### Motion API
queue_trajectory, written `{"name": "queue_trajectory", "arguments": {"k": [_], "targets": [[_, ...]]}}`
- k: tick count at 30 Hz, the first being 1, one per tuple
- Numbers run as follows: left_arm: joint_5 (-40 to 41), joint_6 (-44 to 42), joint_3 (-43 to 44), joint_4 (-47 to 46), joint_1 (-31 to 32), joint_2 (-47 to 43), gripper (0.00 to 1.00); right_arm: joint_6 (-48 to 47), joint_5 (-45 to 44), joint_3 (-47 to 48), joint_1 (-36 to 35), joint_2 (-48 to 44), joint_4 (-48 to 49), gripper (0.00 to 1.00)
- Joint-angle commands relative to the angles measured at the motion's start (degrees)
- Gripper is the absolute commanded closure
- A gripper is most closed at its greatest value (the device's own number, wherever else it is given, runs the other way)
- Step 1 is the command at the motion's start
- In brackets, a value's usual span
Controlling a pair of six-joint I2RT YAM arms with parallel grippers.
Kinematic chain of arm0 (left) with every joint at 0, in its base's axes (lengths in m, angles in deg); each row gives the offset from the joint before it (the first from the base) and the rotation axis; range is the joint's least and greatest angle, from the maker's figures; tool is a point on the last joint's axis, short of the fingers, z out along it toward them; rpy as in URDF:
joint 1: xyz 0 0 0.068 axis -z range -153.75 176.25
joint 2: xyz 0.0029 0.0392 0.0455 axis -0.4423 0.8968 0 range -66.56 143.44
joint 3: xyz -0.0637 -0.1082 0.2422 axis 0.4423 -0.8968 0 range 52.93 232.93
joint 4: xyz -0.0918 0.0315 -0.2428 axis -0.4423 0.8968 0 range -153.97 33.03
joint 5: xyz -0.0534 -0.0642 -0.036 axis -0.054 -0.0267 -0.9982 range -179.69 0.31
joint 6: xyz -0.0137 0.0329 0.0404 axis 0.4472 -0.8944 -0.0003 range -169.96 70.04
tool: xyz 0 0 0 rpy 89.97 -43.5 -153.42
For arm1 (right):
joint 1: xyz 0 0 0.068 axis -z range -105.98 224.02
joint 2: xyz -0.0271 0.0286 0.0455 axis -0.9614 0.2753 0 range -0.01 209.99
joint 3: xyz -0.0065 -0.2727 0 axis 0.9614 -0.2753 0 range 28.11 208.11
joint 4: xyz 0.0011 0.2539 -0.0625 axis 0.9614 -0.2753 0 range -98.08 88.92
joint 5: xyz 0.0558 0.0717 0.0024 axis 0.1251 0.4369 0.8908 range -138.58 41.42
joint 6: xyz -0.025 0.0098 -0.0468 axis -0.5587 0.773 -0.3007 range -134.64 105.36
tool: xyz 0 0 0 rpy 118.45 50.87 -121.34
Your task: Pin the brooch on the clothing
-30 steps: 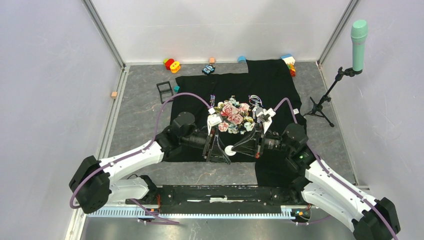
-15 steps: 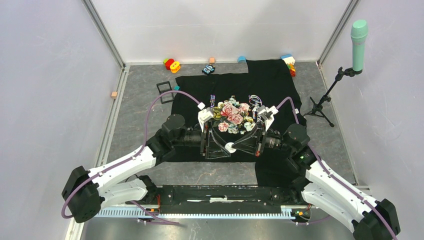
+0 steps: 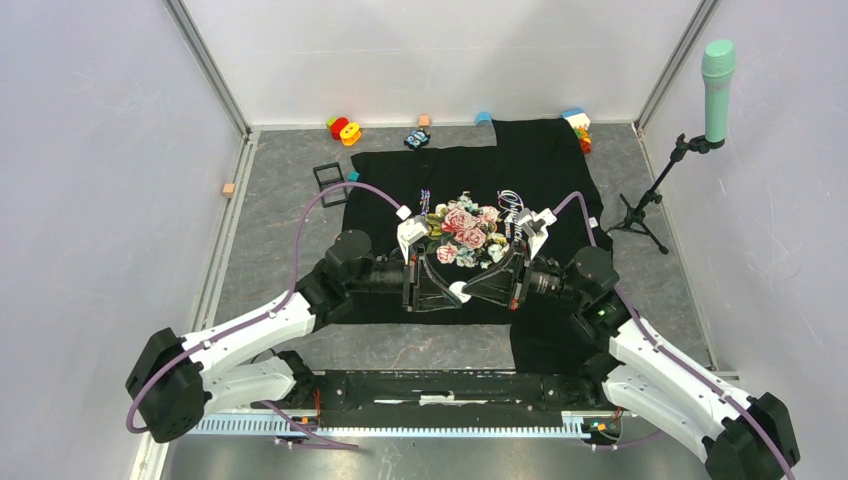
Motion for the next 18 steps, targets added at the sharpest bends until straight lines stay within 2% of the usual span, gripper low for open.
{"name": "queue_trajectory", "arguments": {"k": [1,7,12,18], "targets": [[0.59,3.54,-0.92,-6.09,-0.12,0.90,0.71,0.96,0.47,1.94,0.25,0.55,3.87,1.00],[2.04,5.22,-1.79,-9.01,-0.11,1.31,0.80,0.96,0.93,1.72,0.31,0.71,3.89,1.00],[2.25,5.69,-1.97,-9.66,-0.11,1.64,0.84,0.89,1.17,1.41,0.27,0.82,3.88,1.00],[2.30,5.55,-2.77,-9.83,-0.11,1.41,0.98,0.80,1.37,1.66,0.29,1.06,3.71,1.00]]}}
